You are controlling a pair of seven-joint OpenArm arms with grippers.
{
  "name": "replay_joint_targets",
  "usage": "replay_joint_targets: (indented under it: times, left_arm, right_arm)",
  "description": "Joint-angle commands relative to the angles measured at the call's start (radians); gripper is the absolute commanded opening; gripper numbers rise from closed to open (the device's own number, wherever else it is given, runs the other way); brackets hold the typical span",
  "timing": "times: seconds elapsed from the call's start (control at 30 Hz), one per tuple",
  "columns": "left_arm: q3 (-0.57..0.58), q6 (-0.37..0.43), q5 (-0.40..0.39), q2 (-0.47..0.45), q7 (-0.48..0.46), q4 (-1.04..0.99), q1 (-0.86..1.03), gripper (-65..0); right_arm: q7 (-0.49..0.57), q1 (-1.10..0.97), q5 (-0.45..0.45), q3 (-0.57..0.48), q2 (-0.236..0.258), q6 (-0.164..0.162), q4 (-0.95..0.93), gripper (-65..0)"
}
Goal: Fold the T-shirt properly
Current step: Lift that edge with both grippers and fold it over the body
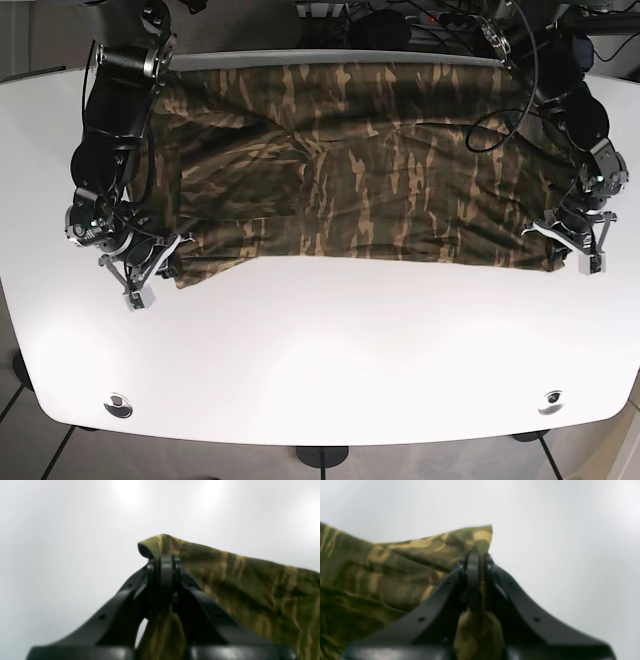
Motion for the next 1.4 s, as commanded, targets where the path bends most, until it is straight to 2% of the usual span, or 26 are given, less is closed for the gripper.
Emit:
replay_joint_targets:
  times: [0.03,0.2,0.4,0.53,0.63,0.7,0.8,0.93,0.97,1.0,1.03,1.07,1.1,1.13,1.17,1.2,1.27,1.33,1.4]
  left_arm:
    - [-0.004,0.004,-0.052,-0.018,-0.025,0.070,0.012,-65.0]
    - [-0.015,0.004,-0.129,-0.021,-0.025,0.162,0.096,-65.0]
    - [-0.067,0.004,-0.132,-0.021,-0.024,0.228,0.193,-65.0]
    - [-0.097,0.003,-0.132,-0.021,-0.024,0.272,0.271,-65.0]
    - [-0.133,-0.065,-0.130,-0.018,-0.024,0.292,0.326,-65.0]
    - [-0.157,-0.098,-0.122,-0.018,-0.024,0.286,0.361,-65.0]
    - [-0.170,-0.104,-0.122,-0.018,-0.024,0.284,0.415,-65.0]
    - [-0.160,-0.104,-0.107,-0.021,-0.024,0.275,0.472,-64.4]
    - [-0.153,-0.104,-0.081,-0.021,-0.024,0.272,0.478,-63.3]
    - [-0.143,-0.104,-0.049,-0.021,-0.024,0.269,0.481,-59.3]
    - [-0.139,-0.104,-0.014,-0.018,-0.020,0.269,0.483,-52.9]
    - [-0.146,-0.104,0.019,-0.015,0.013,0.272,0.481,-40.7]
    - [-0.146,-0.104,0.022,-0.015,0.041,0.272,0.481,-32.5]
    - [-0.146,-0.104,0.022,-0.015,0.062,0.274,0.481,-25.6]
    - [-0.146,-0.104,0.022,-0.015,0.078,0.277,0.481,-22.1]
    - [-0.145,-0.104,0.020,-0.020,0.095,0.294,0.480,-21.1]
    - [-0.145,-0.108,0.019,-0.021,0.105,0.390,0.473,-21.1]
    - [-0.140,-0.108,0.014,-0.013,0.119,0.515,0.475,-21.1]
    - [-0.142,-0.108,-0.089,0.006,0.151,0.568,0.473,-21.1]
  right_arm:
    - [-0.007,-0.003,0.013,0.029,0.013,-0.001,0.093,-63.1]
    - [-0.116,-0.052,0.013,0.092,0.011,0.006,0.268,-63.1]
    - [-0.230,-0.190,0.014,0.139,0.010,0.007,0.521,-63.1]
    - [-0.238,-0.335,0.014,0.193,-0.042,0.007,0.659,-63.1]
    - [-0.238,-0.424,0.016,0.201,-0.053,0.009,0.676,-63.1]
    - [-0.238,-0.482,0.066,0.216,-0.068,0.009,0.676,-63.1]
    - [-0.236,-0.543,0.123,0.264,-0.073,0.009,0.671,-62.9]
    - [-0.234,-0.586,0.128,0.270,-0.076,0.007,0.670,-62.1]
    - [-0.234,-0.595,0.128,0.270,-0.076,0.006,0.670,-60.2]
    - [-0.234,-0.605,0.128,0.270,-0.076,0.006,0.668,-55.6]
    - [-0.234,-0.615,0.128,0.270,-0.076,0.006,0.668,-49.0]
    - [-0.234,-0.628,0.134,0.271,-0.076,0.006,0.668,-36.8]
    - [-0.233,-0.637,0.139,0.271,-0.076,0.007,0.673,-28.5]
    - [-0.233,-0.646,0.139,0.271,-0.076,0.007,0.677,-21.1]
    - [-0.233,-0.652,0.139,0.273,-0.073,0.007,0.690,-15.4]
    - [-0.230,-0.654,0.140,0.273,-0.073,0.007,0.714,-12.8]
    - [-0.230,-0.644,0.182,0.271,-0.067,0.009,0.731,-14.0]
    - [-0.231,-0.600,0.252,0.271,-0.029,0.006,0.728,-14.0]
    - [-0.236,-0.506,0.277,0.262,-0.021,-0.001,0.682,-13.8]
